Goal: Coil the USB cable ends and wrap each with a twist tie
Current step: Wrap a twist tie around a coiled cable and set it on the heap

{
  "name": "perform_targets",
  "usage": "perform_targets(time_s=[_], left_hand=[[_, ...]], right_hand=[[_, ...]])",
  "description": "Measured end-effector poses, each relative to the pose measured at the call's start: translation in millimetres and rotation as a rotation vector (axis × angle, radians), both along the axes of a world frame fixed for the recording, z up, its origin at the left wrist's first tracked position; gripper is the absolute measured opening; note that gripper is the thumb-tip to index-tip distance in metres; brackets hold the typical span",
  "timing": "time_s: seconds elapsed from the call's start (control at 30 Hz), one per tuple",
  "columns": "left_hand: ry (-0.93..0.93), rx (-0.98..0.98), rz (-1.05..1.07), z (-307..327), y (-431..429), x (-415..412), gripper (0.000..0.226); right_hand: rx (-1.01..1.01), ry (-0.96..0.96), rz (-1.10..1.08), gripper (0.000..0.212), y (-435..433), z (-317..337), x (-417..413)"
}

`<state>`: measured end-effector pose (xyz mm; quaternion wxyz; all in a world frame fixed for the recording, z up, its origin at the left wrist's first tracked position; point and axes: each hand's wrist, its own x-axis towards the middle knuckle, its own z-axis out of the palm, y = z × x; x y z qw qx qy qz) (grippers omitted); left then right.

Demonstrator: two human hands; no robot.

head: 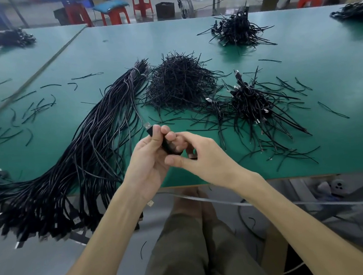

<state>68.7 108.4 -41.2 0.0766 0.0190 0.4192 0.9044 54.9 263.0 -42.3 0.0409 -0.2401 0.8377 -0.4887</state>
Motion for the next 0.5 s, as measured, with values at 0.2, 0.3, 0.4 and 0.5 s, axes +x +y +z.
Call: perform_targets(time_s=[0.2,0.3,0.4,0.5], left_hand=[[0.028,-0.073,-0.016,0.0,-2.1,1.6,0.031],[0.066,-0.283,0.005,3.1,-8.7,0.2,0.033],[0.111,-0.681,0.060,7.1,-19.9,-1.2,0.039],[0.073,-0.790,0.028,14.1,-26.7,-2.0,0.038]], right_hand=[[-0.004,0.067,-0.062,0.037,1.5,-5.2,-1.2],[0.042,0.149,-0.073,0.038,5.2,-1.2,-3.1],[0.171,0.169,-0.064,0.038,9.7,4.0,-4.7],[0.359,0.216,-0.020,0.031,9.6,6.7,-3.2]])
